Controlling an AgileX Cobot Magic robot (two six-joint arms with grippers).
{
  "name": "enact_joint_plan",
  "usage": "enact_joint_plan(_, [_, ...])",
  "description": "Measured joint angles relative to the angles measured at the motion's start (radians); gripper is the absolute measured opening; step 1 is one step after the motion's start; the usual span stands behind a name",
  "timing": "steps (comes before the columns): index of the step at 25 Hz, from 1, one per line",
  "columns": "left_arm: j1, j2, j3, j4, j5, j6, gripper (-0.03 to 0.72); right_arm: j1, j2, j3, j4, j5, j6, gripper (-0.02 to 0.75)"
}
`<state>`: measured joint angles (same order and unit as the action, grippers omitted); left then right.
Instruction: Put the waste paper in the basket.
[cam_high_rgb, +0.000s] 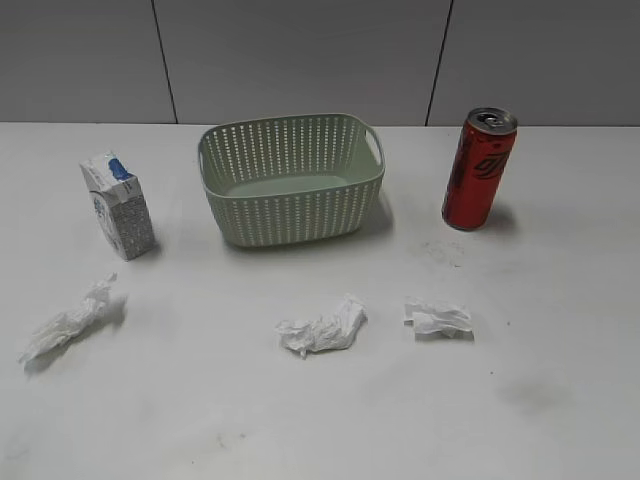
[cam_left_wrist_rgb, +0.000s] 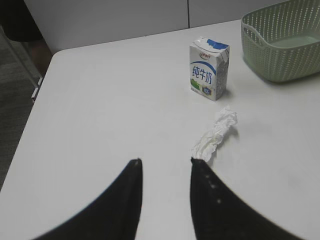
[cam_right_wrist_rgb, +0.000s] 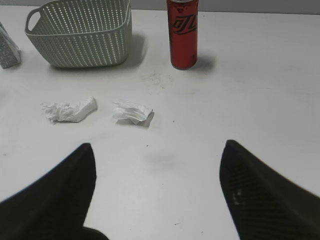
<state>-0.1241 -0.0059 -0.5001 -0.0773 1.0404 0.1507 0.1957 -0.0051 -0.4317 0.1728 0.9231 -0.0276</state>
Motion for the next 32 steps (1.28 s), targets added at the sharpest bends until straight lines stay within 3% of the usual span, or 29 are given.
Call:
enact_joint_plan(16, [0.000,0.000,0.000,0.000,0.000,0.000,0.239,0.000,0.081,0.000,-0.006,-0.003,0.000,0.585])
enact_joint_plan(22, [0.000,0.000,0.000,0.000,0.000,0.000,0.239,0.000,0.457,-0.054,-0.009,-0.099,-0.069,0.585])
enact_joint_plan(32, [0.000,0.000,0.000,0.000,0.000,0.000,0.239,0.000,1.113,-0.321,0.040,-0.136,-0.310,0.585])
